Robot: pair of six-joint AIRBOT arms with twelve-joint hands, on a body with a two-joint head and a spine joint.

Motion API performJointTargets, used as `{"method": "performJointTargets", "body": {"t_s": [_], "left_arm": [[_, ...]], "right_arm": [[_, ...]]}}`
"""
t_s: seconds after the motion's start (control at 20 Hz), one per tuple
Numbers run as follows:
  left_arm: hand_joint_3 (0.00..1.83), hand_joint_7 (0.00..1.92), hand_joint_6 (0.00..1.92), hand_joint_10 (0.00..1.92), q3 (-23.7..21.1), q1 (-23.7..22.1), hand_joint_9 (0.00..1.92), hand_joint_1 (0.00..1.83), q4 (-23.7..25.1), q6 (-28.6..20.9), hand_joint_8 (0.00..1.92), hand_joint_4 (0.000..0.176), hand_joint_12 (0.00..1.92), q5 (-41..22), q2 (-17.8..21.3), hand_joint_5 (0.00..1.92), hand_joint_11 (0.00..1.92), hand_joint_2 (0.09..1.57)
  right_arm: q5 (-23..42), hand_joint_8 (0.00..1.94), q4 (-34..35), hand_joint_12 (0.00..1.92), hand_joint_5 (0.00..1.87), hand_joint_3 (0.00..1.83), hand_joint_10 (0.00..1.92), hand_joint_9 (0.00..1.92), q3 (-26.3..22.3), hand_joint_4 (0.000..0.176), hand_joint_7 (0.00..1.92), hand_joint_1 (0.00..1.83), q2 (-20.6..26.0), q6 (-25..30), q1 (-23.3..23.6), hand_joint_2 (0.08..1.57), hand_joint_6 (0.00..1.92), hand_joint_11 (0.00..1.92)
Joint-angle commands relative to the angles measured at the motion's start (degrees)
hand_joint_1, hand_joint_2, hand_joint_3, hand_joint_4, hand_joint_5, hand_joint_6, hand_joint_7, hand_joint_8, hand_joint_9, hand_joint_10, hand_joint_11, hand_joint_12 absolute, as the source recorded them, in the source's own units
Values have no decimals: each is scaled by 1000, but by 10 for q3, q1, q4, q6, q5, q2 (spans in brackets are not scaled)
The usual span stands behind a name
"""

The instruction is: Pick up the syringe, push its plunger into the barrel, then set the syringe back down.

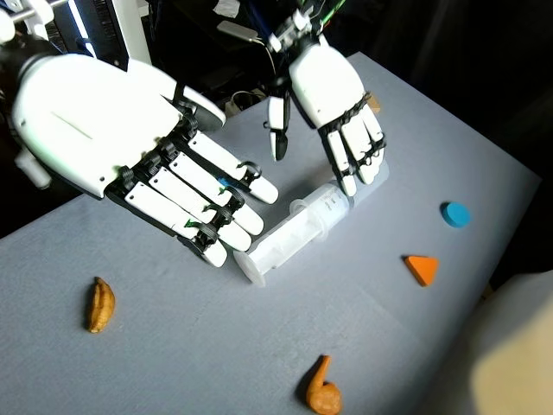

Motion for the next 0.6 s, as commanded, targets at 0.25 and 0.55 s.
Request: {"method": "performJointTargets", "body": {"t_s": [0.25,0.55], "left_arm": [[0,104,2,0,45,26,136,815,82,-12,1,103,552,11,-45,148,0,915],[0,102,4,0,80,54,120,815,92,-29,1,103,547,1,-69,159,0,913]], "right_arm": [[-15,0,-39,698,135,0,2,129,-1,144,131,0,-1,8,-12,1089,2,0],[-16,0,-52,749,130,0,0,129,5,141,137,0,-12,22,-14,1089,0,0]]}}
